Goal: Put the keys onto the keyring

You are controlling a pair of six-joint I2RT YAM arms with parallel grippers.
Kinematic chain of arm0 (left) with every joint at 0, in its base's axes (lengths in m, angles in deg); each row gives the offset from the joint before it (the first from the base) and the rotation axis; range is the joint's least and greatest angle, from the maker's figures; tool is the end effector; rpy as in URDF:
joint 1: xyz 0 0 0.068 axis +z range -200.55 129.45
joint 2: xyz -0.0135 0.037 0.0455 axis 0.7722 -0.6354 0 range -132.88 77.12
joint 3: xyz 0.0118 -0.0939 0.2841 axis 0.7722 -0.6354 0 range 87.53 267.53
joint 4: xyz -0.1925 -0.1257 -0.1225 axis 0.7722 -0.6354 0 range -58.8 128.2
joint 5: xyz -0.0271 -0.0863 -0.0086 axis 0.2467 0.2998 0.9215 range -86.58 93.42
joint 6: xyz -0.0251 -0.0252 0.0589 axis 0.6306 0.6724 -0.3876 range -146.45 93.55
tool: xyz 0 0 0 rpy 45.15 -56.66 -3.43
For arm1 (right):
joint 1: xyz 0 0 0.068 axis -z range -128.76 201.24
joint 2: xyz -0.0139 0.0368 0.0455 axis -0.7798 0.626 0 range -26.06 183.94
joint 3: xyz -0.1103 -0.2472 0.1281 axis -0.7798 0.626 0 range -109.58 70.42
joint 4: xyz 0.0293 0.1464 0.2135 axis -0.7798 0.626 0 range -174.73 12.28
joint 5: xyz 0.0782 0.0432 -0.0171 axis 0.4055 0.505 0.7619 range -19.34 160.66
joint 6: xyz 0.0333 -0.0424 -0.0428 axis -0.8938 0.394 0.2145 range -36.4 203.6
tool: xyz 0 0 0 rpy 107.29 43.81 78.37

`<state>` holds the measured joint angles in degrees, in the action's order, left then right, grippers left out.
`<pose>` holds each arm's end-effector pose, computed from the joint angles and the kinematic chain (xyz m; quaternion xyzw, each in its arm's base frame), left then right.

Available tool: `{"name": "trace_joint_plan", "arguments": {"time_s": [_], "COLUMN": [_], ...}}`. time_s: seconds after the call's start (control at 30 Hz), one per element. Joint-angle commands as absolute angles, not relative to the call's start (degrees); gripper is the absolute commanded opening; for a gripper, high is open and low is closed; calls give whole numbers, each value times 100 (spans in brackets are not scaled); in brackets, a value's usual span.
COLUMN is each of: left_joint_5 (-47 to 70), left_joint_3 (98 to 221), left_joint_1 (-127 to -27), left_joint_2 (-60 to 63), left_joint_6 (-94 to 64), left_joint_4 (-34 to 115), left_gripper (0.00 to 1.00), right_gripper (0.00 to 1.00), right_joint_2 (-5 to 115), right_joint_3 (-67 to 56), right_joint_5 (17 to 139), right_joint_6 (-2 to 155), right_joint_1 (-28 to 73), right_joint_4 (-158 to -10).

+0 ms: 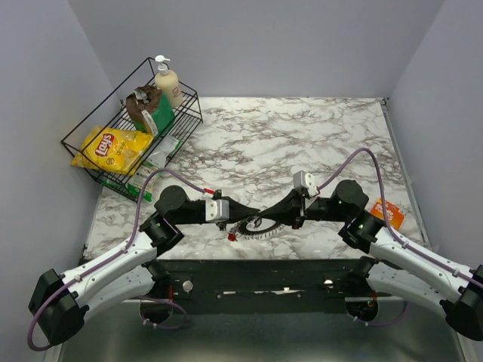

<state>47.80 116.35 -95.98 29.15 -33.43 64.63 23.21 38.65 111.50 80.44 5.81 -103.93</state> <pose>0.1042 -0.1610 0.3210 0.5246 0.4238 -0.4644 0.5741 0.1121 0.1657 0.3217 -0.4688 0.5185 0.4982 0.5129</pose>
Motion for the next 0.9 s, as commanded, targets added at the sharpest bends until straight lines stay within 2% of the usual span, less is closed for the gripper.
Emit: {"name": "trace_joint_plan", "arguments": {"time_s": [0.0,0.17,0.23,0.27,0.33,0.37,0.5,0.67,0.87], "left_joint_5": [5001,4948,4878,4851,4746,4711,4509,4131,3884], "left_joint_3": [11882,12040,12128,12233,12365,12513,12936,13716,14929], "left_joint_1": [-9661,-9661,-9661,-9661,-9661,-9661,-9669,-9661,-9661], "left_joint_2": [2904,2974,3001,3044,3080,3115,3185,3072,2405], "left_joint_6": [-3321,-3488,-3637,-3812,-4015,-4111,-4673,-5131,-5413], "left_joint_4": [6747,6396,5976,5808,5195,4973,3892,2416,675], "left_gripper": [0,0,6,13,23,34,55,64,66], "right_gripper": [1,1,1,1,1,1,1,1,1], "right_joint_2": [2316,2280,2280,2272,2263,2271,2307,2403,2491], "right_joint_3": [3694,3650,3589,3536,3483,3448,3272,3123,2842], "right_joint_5": [11127,11048,10968,10968,10863,10846,10872,10872,10705], "right_joint_6": [7982,7999,8052,8078,8105,8131,8210,8298,8702], "right_joint_1": [536,536,536,528,536,536,545,536,536], "right_joint_4": [-10406,-10345,-10231,-10178,-10038,-9993,-9774,-9537,-9018]}}
